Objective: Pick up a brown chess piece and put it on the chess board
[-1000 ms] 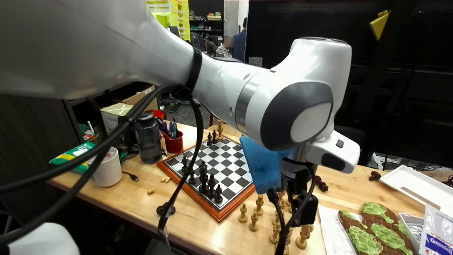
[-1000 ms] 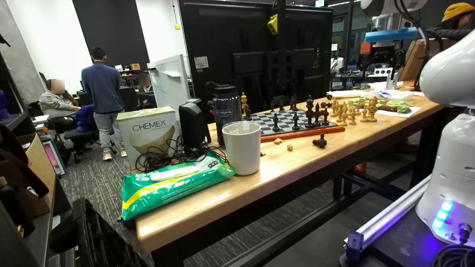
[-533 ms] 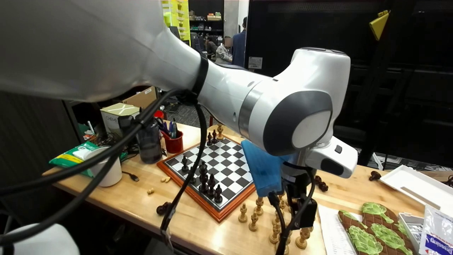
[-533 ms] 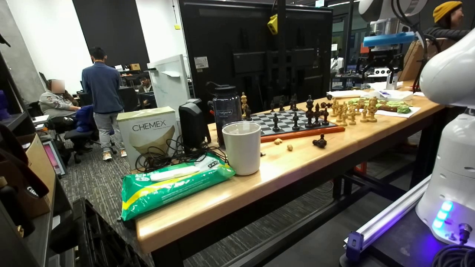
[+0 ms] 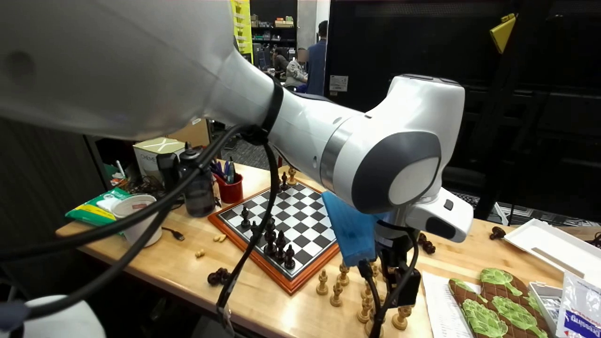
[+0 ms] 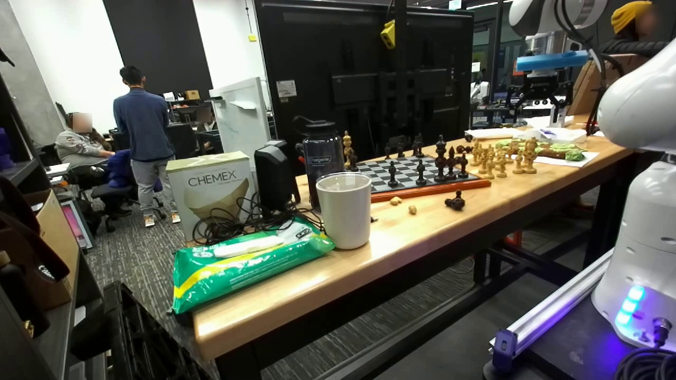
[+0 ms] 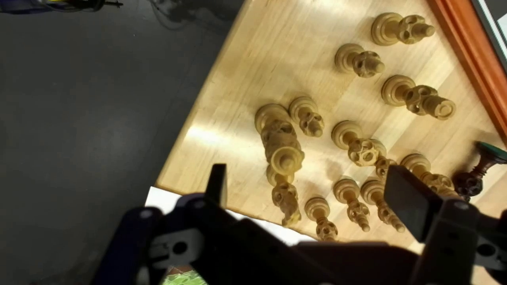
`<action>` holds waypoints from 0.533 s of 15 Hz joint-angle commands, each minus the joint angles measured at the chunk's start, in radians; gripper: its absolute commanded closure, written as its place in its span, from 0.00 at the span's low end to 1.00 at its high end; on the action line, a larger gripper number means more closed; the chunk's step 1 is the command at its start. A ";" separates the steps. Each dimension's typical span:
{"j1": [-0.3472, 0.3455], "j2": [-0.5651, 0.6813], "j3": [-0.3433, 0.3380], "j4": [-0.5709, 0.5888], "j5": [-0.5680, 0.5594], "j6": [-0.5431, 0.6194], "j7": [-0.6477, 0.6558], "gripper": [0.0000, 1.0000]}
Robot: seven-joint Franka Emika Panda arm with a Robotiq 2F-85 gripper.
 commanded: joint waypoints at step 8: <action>0.005 0.017 -0.031 -0.027 0.060 0.049 -0.055 0.00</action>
